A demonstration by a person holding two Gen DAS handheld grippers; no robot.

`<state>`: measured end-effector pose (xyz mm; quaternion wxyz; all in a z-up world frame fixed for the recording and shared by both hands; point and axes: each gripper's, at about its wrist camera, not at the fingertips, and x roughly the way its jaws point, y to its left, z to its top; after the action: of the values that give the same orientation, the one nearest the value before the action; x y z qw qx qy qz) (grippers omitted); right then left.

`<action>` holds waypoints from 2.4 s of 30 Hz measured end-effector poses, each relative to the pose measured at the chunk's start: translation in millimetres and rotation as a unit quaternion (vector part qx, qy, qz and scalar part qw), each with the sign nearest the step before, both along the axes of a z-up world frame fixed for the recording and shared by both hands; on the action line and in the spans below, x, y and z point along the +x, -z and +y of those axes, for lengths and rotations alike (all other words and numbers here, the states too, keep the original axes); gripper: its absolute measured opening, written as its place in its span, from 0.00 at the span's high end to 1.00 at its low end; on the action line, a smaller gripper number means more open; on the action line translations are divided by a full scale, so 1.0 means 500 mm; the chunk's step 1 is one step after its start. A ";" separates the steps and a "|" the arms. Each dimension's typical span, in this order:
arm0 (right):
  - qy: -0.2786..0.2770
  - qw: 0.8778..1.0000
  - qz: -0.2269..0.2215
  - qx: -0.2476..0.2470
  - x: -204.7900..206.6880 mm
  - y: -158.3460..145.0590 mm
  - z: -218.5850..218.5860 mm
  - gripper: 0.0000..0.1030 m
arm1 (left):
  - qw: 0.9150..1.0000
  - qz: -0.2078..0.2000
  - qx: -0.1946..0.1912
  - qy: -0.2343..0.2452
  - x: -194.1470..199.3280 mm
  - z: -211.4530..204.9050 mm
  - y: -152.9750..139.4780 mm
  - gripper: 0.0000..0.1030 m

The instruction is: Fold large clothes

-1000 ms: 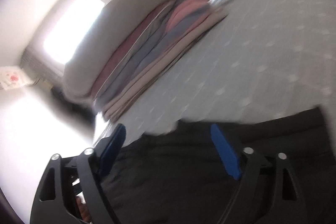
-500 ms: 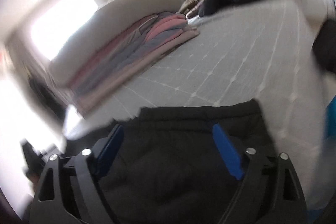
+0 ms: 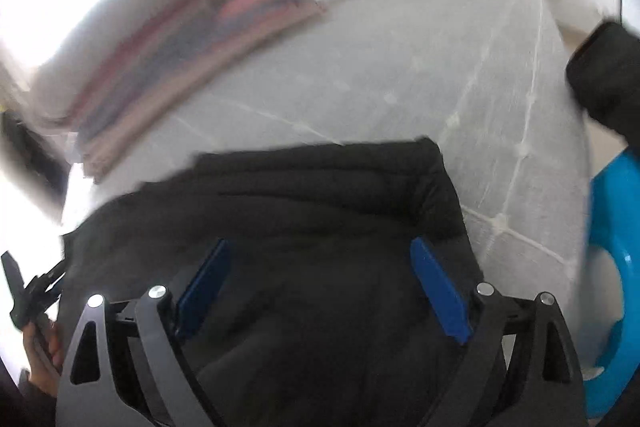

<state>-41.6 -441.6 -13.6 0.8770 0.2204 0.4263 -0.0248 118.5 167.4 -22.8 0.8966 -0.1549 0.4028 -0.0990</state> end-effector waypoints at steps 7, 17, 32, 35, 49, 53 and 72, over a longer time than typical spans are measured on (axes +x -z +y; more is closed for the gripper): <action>0.010 0.997 -0.005 -0.070 -0.156 -0.027 0.022 0.15 | 1.000 -0.021 0.010 -0.006 -0.101 0.034 -0.054 0.23; 0.018 0.997 0.063 -0.040 -0.163 0.046 0.005 0.09 | 0.997 0.066 0.051 -0.001 -0.119 0.054 0.024 0.23; -0.050 0.997 0.061 -0.020 -0.173 0.013 0.121 0.06 | 0.993 0.080 0.065 0.063 -0.227 -0.004 0.022 0.23; 0.008 0.999 0.001 -0.035 -0.209 -0.066 0.081 0.06 | 0.998 0.047 0.013 0.046 -0.242 0.020 -0.017 0.23; -0.058 0.994 0.008 -0.096 0.094 0.002 0.180 0.06 | 0.999 0.019 0.028 0.009 -0.057 -0.003 0.013 0.23; -0.070 0.993 0.067 -0.072 0.165 0.095 0.177 0.06 | 0.998 0.038 0.040 0.022 -0.013 -0.005 0.060 0.23; -0.042 0.998 0.017 -0.038 0.114 -0.002 0.119 0.06 | 0.998 0.016 0.053 0.017 -0.062 -0.005 0.008 0.22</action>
<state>15.4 -382.2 -12.8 0.8774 0.1685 0.4491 -0.0075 87.5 165.0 -26.6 0.8953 -0.1024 0.4240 -0.0900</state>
